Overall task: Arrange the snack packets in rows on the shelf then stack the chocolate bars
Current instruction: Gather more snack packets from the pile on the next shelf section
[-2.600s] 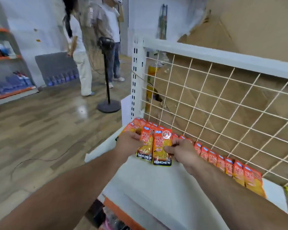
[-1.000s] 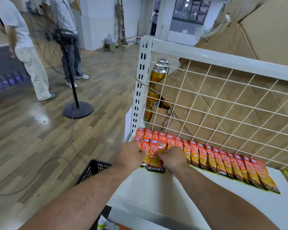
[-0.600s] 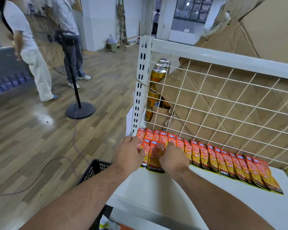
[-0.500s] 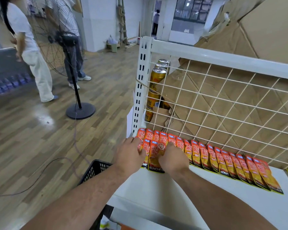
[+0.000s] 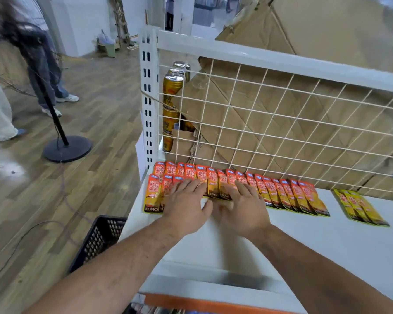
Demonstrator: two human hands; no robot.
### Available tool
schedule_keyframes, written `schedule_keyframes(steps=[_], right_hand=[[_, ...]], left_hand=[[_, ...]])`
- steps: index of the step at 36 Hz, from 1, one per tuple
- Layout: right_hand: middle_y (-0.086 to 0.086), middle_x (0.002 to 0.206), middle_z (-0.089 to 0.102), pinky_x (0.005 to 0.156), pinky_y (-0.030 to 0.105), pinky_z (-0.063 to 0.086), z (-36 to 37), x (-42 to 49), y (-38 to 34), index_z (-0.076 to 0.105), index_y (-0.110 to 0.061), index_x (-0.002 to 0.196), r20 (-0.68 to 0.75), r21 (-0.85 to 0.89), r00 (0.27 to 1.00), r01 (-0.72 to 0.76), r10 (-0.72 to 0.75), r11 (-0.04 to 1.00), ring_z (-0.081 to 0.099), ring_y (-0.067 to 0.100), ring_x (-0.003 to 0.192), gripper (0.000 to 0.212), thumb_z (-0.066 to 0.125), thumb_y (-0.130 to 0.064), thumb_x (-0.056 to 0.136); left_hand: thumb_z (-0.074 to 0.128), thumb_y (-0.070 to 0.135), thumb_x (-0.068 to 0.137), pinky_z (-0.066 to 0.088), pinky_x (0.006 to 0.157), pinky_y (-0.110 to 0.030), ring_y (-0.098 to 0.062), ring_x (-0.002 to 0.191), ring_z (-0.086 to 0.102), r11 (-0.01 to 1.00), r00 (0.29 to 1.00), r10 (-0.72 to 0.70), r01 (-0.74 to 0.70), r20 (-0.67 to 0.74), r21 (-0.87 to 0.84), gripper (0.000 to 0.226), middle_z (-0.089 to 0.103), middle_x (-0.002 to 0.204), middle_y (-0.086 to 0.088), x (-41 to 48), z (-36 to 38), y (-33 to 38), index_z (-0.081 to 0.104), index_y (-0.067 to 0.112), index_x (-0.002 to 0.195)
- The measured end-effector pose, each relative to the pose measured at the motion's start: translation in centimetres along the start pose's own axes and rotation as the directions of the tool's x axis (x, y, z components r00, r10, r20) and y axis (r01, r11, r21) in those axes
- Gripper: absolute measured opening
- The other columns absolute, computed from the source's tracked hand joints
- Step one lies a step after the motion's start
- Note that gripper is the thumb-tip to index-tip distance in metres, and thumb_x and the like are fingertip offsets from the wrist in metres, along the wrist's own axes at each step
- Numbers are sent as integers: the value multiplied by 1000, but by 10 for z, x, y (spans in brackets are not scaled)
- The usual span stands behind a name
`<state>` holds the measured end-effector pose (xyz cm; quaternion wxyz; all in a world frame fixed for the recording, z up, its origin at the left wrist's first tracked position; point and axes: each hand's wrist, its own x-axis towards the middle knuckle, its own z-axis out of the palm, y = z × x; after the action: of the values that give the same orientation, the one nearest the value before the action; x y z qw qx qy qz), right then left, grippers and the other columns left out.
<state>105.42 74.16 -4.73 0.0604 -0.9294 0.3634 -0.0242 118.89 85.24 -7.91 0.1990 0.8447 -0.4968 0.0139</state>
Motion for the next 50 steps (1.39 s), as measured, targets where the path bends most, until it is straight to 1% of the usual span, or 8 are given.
schedule_keyframes(steps=[5, 13, 23, 30, 35, 39, 44, 50], right_hand=[[-2, 163, 23, 119, 44, 22, -10, -24, 45, 28, -31, 154, 20, -7, 996, -83, 83, 997, 18, 23, 150, 70, 48, -58, 92], [-1, 164, 23, 120, 39, 25, -18, -75, 133, 26, -28, 156, -23, 2, 980, -199, 199, 980, 20, 21, 150, 73, 47, -60, 94], [-1, 164, 23, 120, 37, 24, -44, -172, 261, 26, -30, 156, -54, 22, 959, -276, 277, 961, 22, 23, 149, 69, 43, -60, 96], [4, 162, 28, 119, 38, 25, -67, -243, 351, 30, -27, 155, -80, 17, 939, -335, 336, 942, 26, 26, 147, 72, 47, -59, 93], [7, 159, 34, 119, 39, 25, -79, -283, 405, 36, -23, 153, -88, 41, 913, -396, 398, 917, 29, 27, 146, 75, 43, -65, 91], [8, 160, 30, 119, 35, 21, -89, -308, 445, 33, -19, 154, -99, 60, 891, -439, 443, 896, 26, 27, 145, 70, 51, -54, 95], [6, 161, 28, 120, 36, 21, -92, -327, 490, 32, -21, 154, -102, 112, 854, -500, 511, 859, 21, 25, 148, 69, 49, -55, 97], [3, 165, 19, 121, 44, 20, -96, -340, 548, 23, -24, 158, -90, 54, 812, -574, 577, 817, 15, 26, 151, 71, 42, -59, 99]], left_hand=[[37, 52, 97, 8, 122, -38, -17, 148, 20, 998, 995, 56, -56, 84, -3, 60, 29, 160, 6, 3, 9, 42, 32, 29, 152], [37, 52, 97, 12, 121, -37, -16, 146, 22, 982, 975, 185, -187, 121, 8, 61, 30, 159, 6, -6, 24, 130, 32, 26, 152], [35, 53, 98, 11, 122, -37, -16, 147, 22, 965, 951, 260, -260, 169, -25, 61, 29, 160, 5, -42, 50, 277, 30, 27, 153], [36, 53, 98, 8, 122, -34, -15, 147, 21, 950, 933, 312, -308, 181, -47, 61, 28, 160, 5, -60, 77, 382, 30, 27, 153], [38, 51, 99, 10, 120, -32, -16, 146, 23, 920, 898, 391, -386, 200, -66, 59, 30, 159, 4, -66, 92, 450, 33, 26, 152], [38, 53, 98, 10, 122, -34, -16, 148, 21, 894, 863, 447, -441, 238, -78, 61, 27, 161, 3, -63, 110, 496, 32, 27, 153], [37, 54, 99, 9, 122, -34, -17, 148, 20, 851, 811, 523, -513, 261, -113, 62, 25, 162, 3, -56, 132, 548, 30, 27, 153], [30, 58, 95, 11, 118, -30, -17, 145, 26, 782, 743, 622, -606, 249, -146, 65, 31, 159, 2, -34, 163, 614, 34, 26, 152]])
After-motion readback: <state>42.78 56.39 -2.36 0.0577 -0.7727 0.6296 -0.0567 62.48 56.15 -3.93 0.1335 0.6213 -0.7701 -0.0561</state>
